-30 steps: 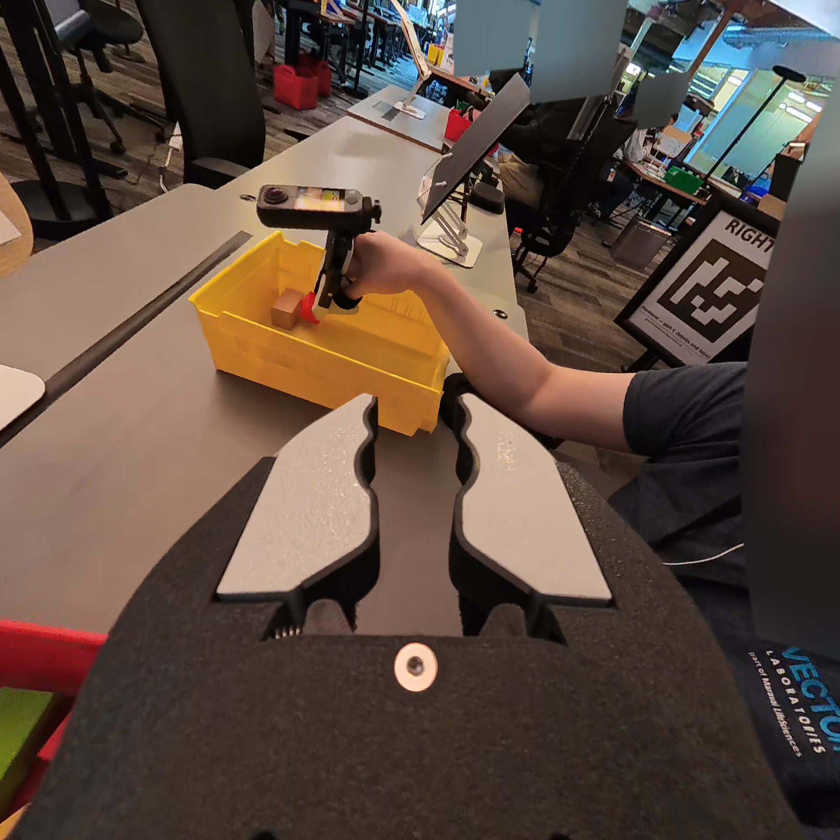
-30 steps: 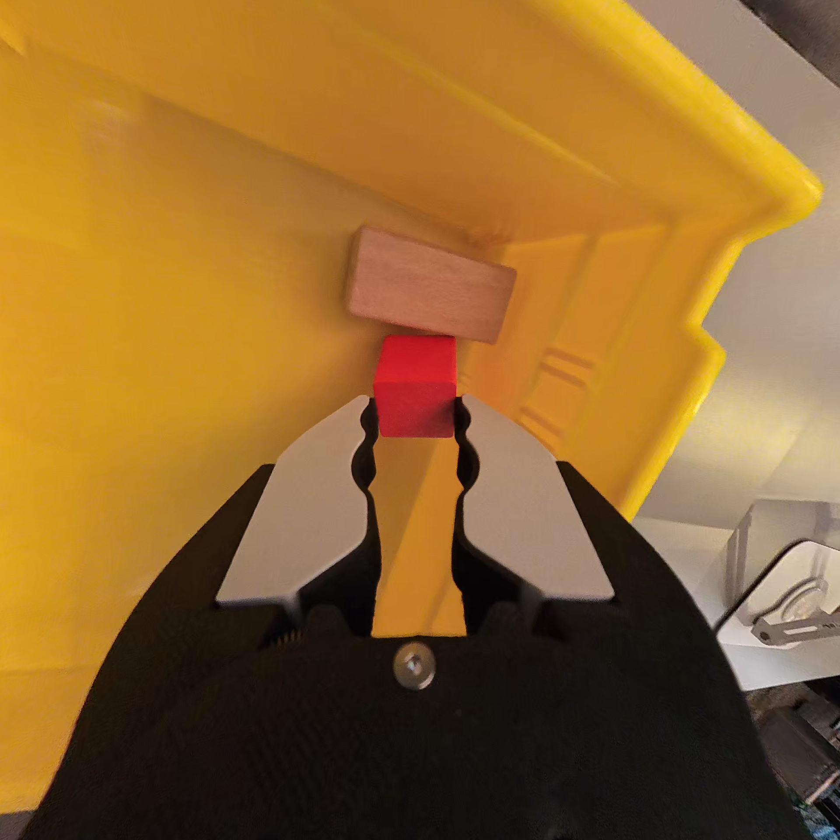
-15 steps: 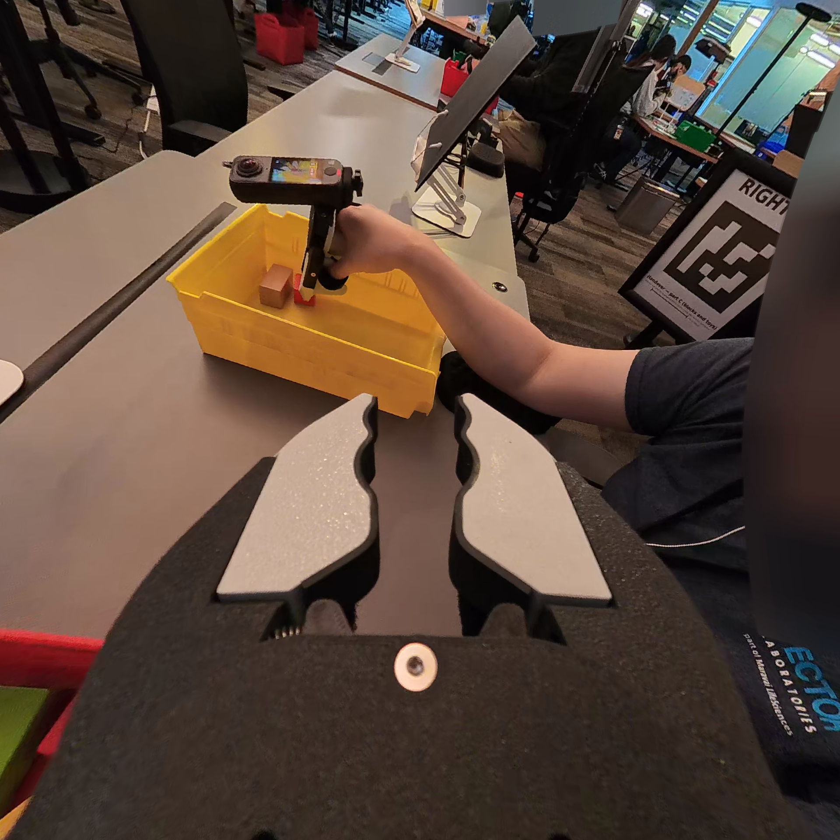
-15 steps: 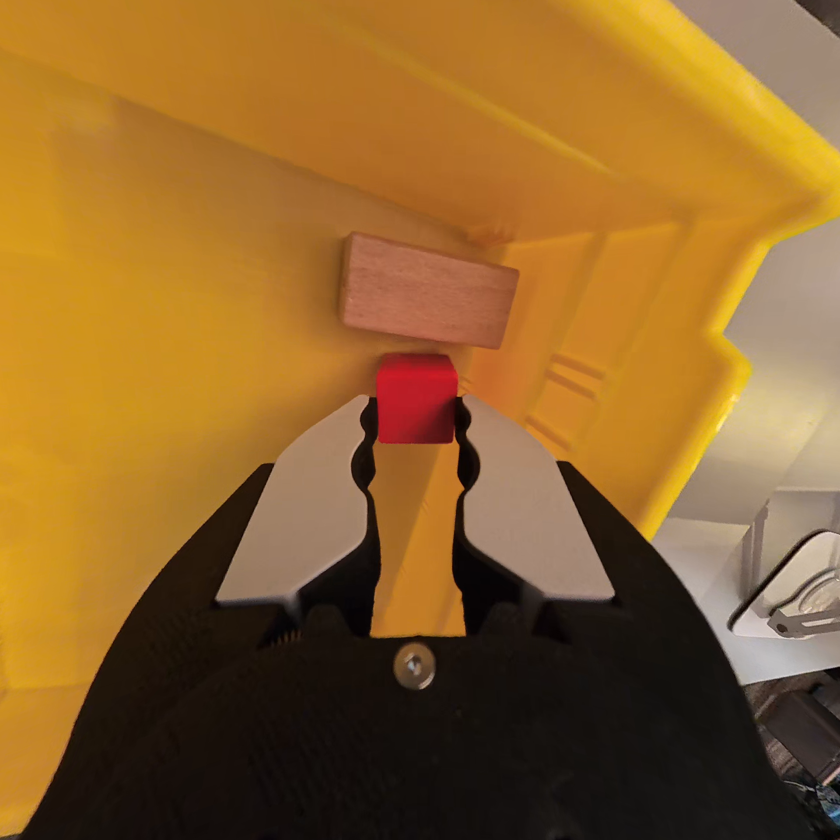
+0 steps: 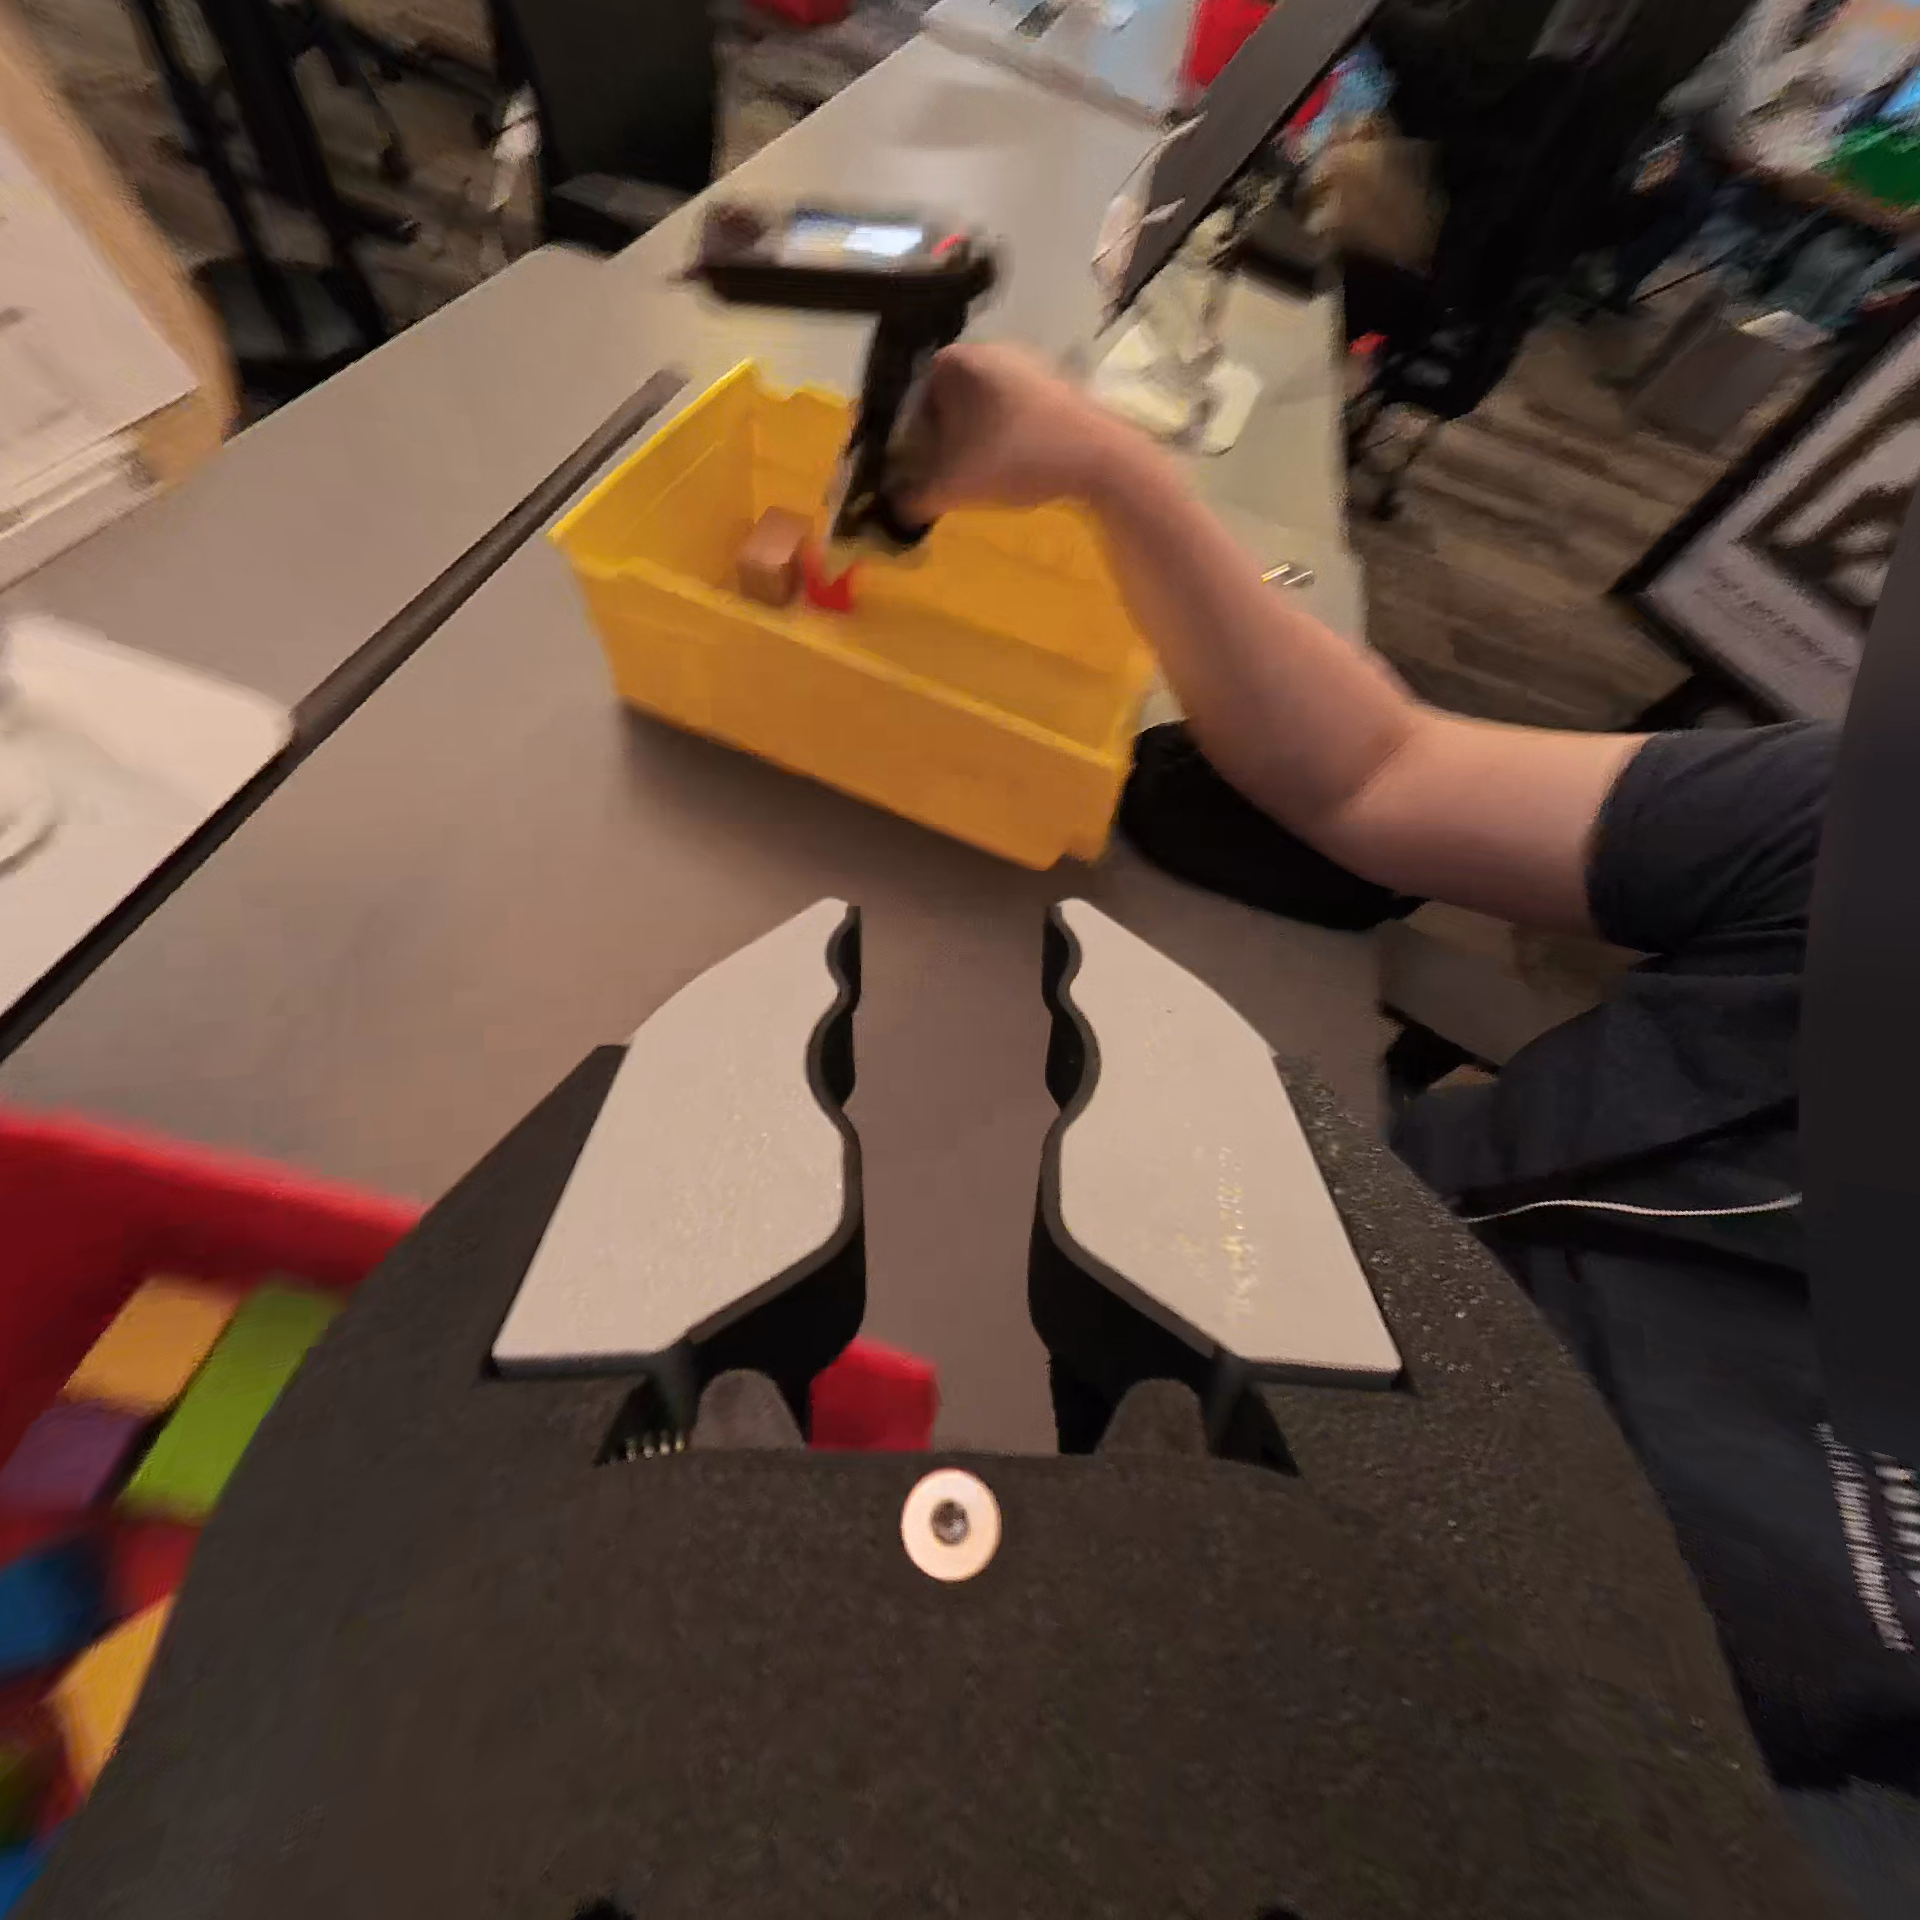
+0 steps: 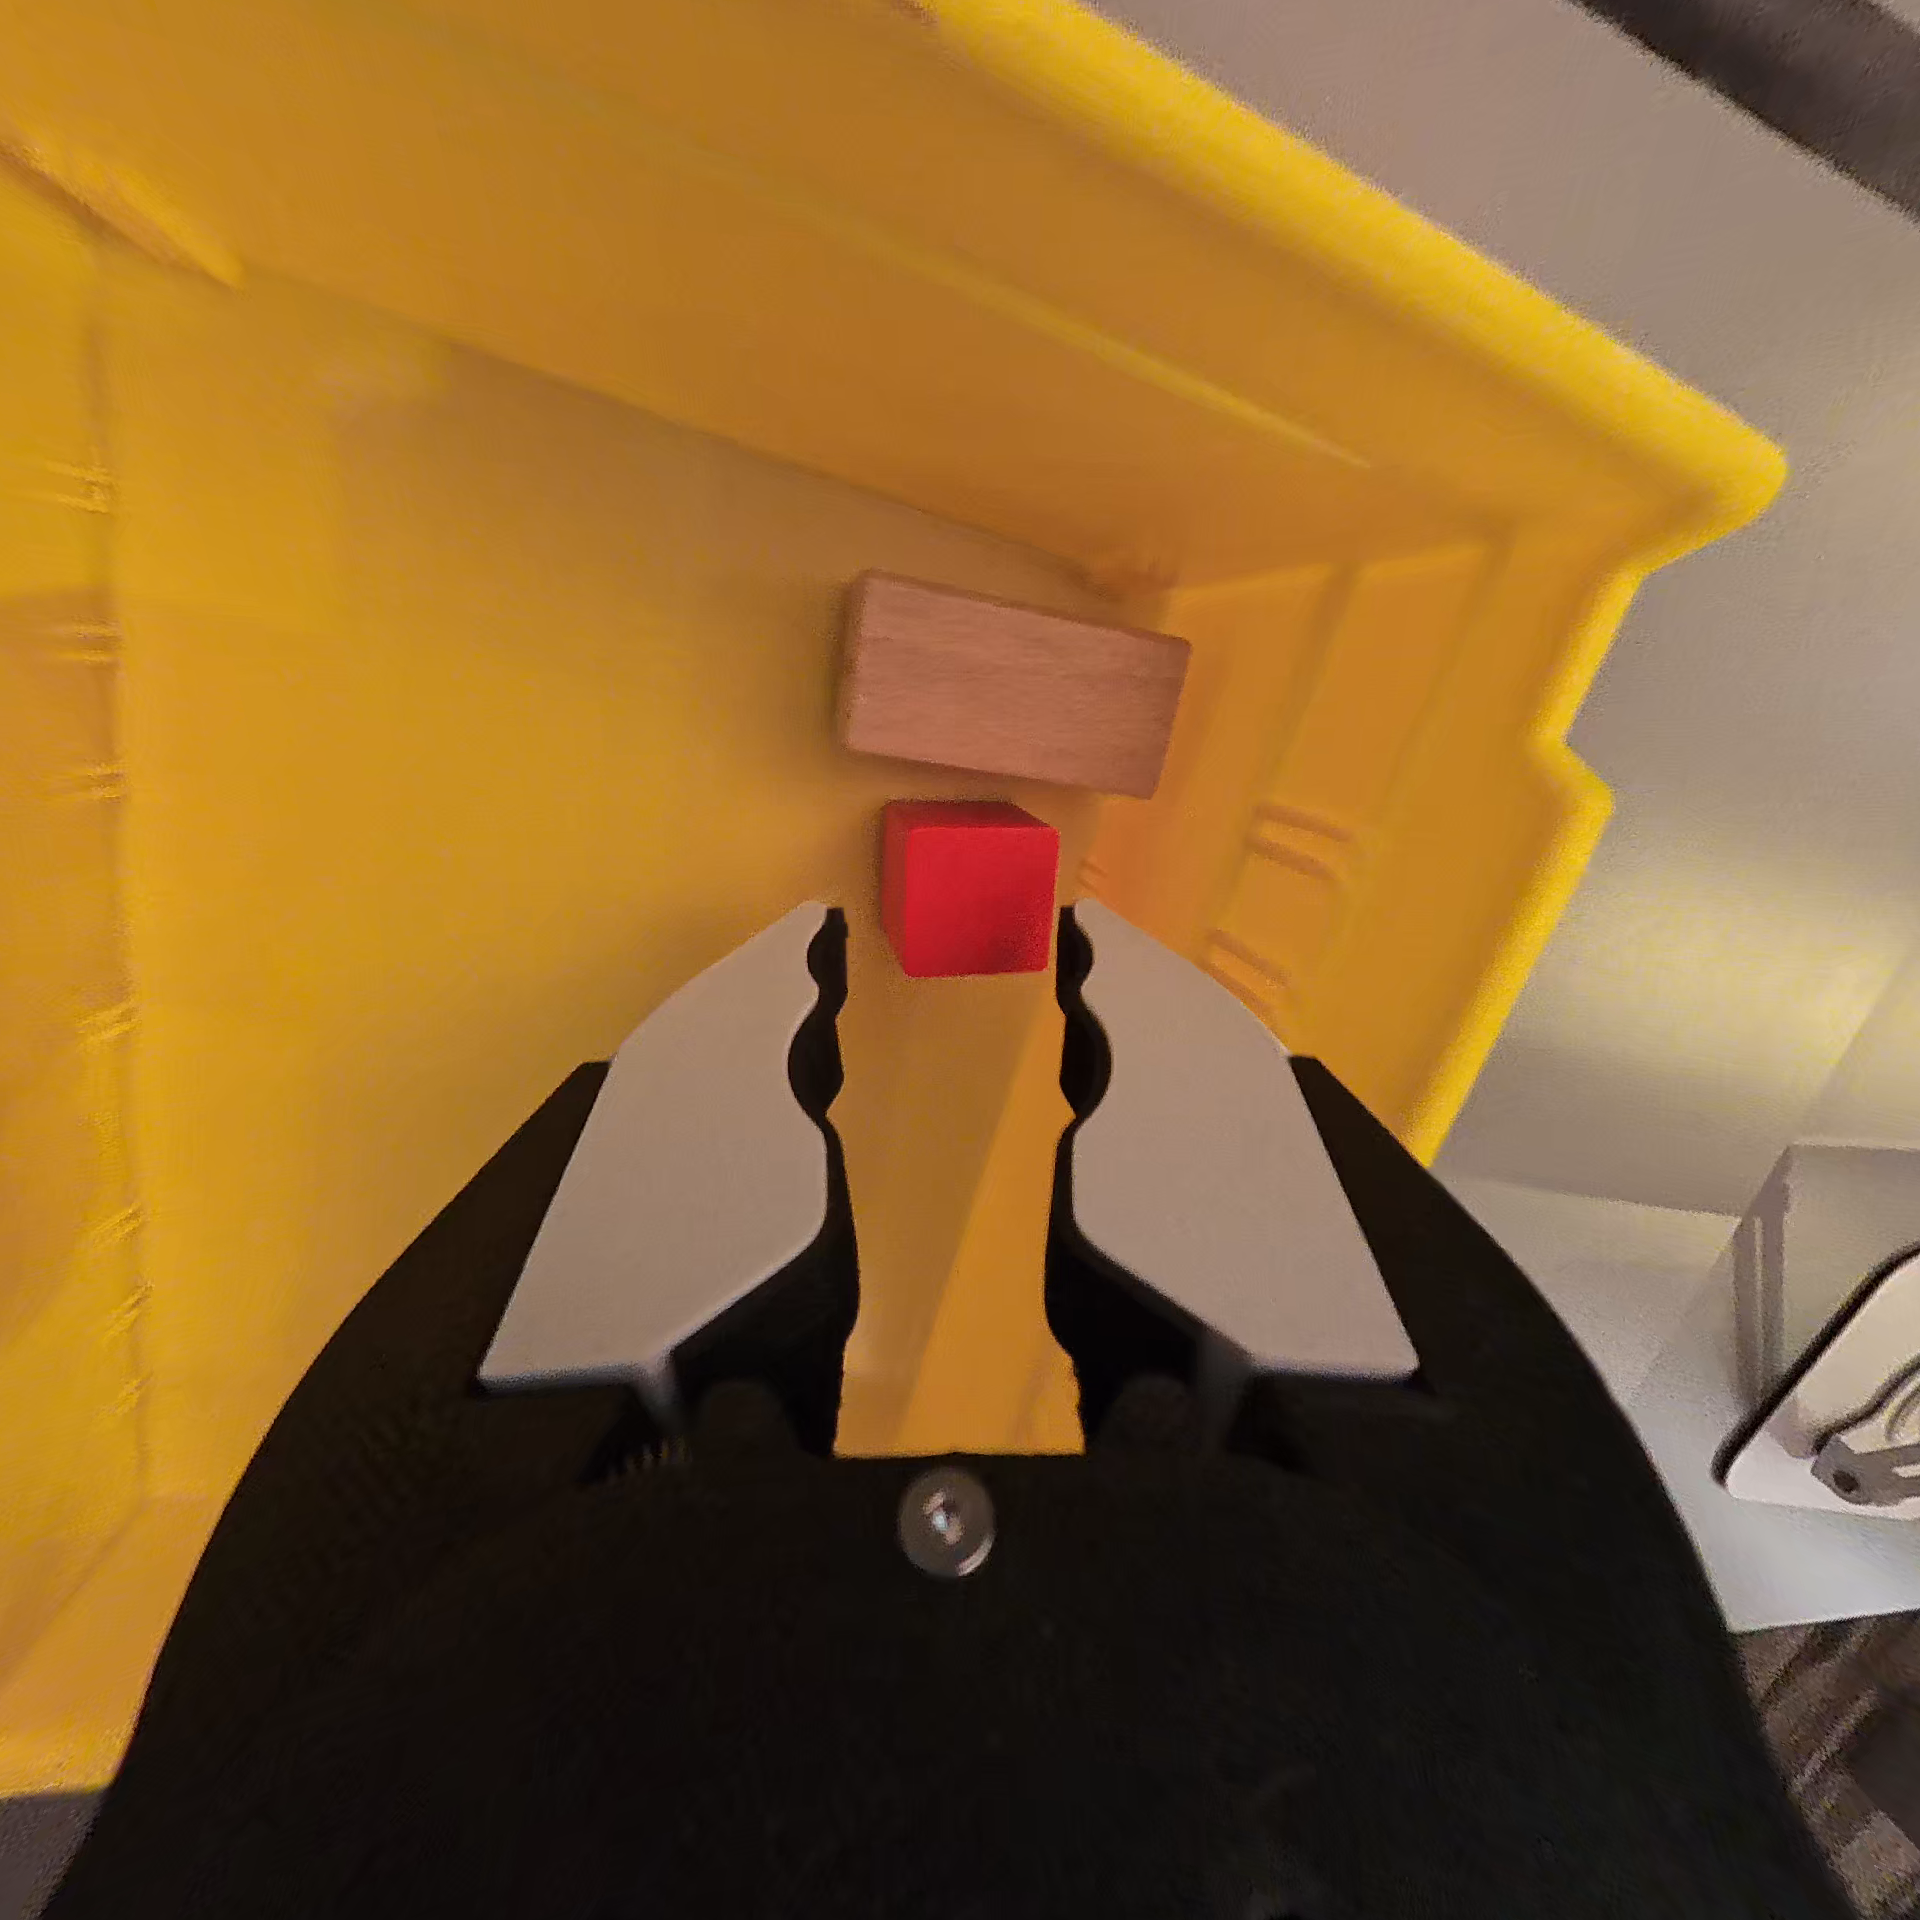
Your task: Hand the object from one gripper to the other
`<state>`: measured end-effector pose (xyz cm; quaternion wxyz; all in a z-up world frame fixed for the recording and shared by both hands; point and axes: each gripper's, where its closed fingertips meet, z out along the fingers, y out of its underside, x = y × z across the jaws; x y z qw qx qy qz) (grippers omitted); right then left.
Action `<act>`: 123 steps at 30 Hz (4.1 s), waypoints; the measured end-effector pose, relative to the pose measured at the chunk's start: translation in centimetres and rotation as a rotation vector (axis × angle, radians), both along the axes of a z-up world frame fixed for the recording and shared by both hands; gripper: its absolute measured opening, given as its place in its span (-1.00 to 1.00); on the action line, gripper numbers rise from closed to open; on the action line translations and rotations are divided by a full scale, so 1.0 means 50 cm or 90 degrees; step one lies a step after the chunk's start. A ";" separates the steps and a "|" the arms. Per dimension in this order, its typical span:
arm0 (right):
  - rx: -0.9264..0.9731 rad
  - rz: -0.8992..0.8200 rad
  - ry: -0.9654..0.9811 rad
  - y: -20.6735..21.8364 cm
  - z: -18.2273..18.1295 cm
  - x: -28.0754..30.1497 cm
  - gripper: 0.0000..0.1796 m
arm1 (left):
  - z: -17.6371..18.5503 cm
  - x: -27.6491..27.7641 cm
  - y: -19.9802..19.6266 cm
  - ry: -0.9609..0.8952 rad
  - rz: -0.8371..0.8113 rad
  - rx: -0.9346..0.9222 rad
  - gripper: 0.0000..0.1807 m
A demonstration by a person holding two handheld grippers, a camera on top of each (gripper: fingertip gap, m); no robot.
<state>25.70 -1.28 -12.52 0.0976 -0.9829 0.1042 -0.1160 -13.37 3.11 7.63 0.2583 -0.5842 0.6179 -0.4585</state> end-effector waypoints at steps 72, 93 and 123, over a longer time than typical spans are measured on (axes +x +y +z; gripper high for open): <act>0.912 0.931 -0.434 -0.002 0.497 -0.712 -0.70 | 0.083 0.079 -0.109 -0.159 -0.138 -0.175 -0.68; 0.323 0.523 -0.230 0.040 0.277 -0.173 -0.69 | 0.006 0.001 0.258 0.032 0.604 0.360 -0.48; -0.006 0.259 0.044 0.009 -0.015 -0.066 -0.69 | 0.005 -0.072 0.273 0.069 0.560 0.278 -0.52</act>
